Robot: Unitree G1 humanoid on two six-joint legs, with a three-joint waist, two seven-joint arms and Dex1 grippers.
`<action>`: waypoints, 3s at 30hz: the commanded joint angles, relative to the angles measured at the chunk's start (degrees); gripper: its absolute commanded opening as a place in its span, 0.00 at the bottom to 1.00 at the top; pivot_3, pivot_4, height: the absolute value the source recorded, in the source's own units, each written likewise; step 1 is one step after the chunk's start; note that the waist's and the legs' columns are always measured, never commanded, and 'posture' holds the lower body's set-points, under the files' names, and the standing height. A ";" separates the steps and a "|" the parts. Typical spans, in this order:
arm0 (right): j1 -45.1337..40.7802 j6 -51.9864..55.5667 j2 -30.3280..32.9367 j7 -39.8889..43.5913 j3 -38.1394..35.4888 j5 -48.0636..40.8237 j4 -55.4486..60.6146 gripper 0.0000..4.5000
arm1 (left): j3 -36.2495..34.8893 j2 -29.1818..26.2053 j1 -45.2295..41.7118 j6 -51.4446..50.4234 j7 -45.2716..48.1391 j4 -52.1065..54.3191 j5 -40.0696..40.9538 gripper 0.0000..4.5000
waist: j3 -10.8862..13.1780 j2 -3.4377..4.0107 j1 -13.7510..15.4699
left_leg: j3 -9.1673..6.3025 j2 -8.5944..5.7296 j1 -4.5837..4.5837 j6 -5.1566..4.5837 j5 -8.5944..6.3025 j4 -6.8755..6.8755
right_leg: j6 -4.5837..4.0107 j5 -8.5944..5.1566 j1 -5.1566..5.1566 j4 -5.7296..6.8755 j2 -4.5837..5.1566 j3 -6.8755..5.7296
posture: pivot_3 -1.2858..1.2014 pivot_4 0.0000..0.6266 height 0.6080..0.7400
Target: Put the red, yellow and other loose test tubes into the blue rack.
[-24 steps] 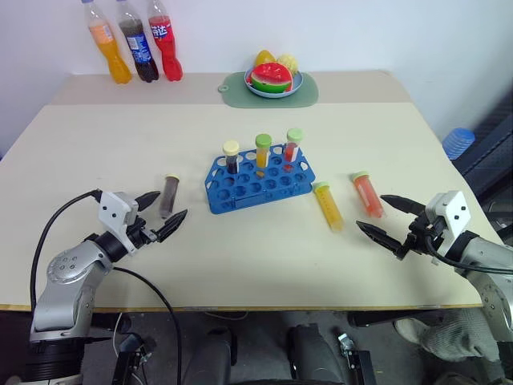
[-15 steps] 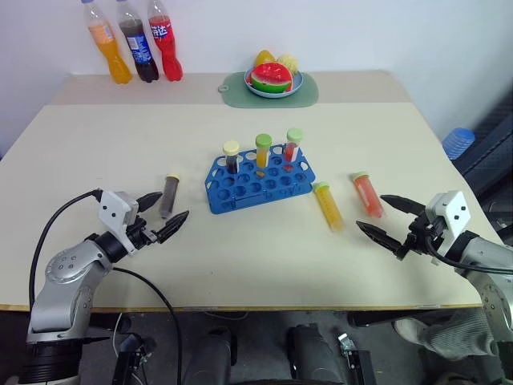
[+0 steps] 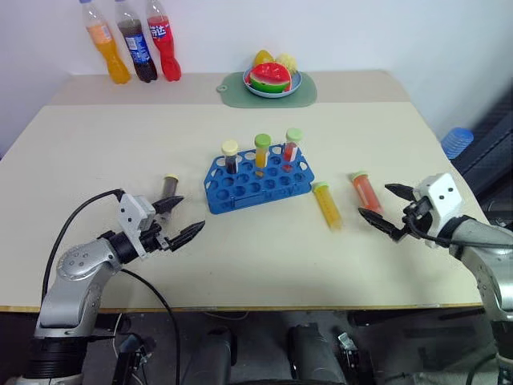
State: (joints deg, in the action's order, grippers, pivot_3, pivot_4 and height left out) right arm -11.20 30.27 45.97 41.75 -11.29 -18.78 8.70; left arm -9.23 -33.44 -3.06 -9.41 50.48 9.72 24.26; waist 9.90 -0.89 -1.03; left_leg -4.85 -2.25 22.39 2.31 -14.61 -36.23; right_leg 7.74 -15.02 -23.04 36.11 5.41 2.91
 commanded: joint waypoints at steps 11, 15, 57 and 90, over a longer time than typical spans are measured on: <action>-31.11 24.33 4.98 3.35 12.94 4.30 -26.74 1.00 | 4.57 -0.51 -3.45 1.63 4.15 4.28 0.13 0.93 | 0.03 0.05 0.12 | 0.05 -0.04 0.06 -0.03 -0.02 -0.01 | 0.00 0.00 -0.04 -0.05 0.06 0.00 | 0.52 0.24 1.00; -43.39 30.33 2.81 6.42 16.93 5.77 -40.66 1.00 | 5.28 -0.12 -3.21 1.87 3.98 4.19 -0.07 0.93 | 0.09 0.14 -0.26 | 0.09 -0.03 0.11 -0.03 -0.02 0.11 | 0.00 0.00 -0.18 -0.06 0.05 0.01 | 0.52 0.24 1.00; -26.98 -18.70 -11.50 5.20 9.08 9.37 -20.52 0.17 | 4.20 1.27 1.12 0.04 -1.79 8.50 0.93 0.94 | 0.14 0.27 -1.49 | 0.07 0.03 0.09 -0.03 -0.01 0.08 | 0.01 0.01 -0.29 0.11 -0.07 0.05 | 0.52 0.24 1.00; -24.16 -46.57 -40.40 -12.03 9.97 8.83 -40.17 0.17 | 3.63 2.21 2.42 2.03 -1.44 8.05 1.13 0.94 | 0.11 0.30 -1.59 | 0.00 0.01 0.01 0.00 0.00 0.11 | 0.00 0.01 -0.24 0.13 -0.07 0.05 | 0.52 0.24 1.00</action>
State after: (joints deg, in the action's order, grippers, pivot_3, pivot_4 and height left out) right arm -34.71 -15.57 6.44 29.54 -2.12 -10.32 -30.07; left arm -4.22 -31.28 -0.68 -8.13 49.44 15.82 24.48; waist 10.01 -0.59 -2.62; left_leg -4.85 -2.23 22.40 2.31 -14.62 -36.12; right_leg 7.74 -15.02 -23.28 36.25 5.33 2.96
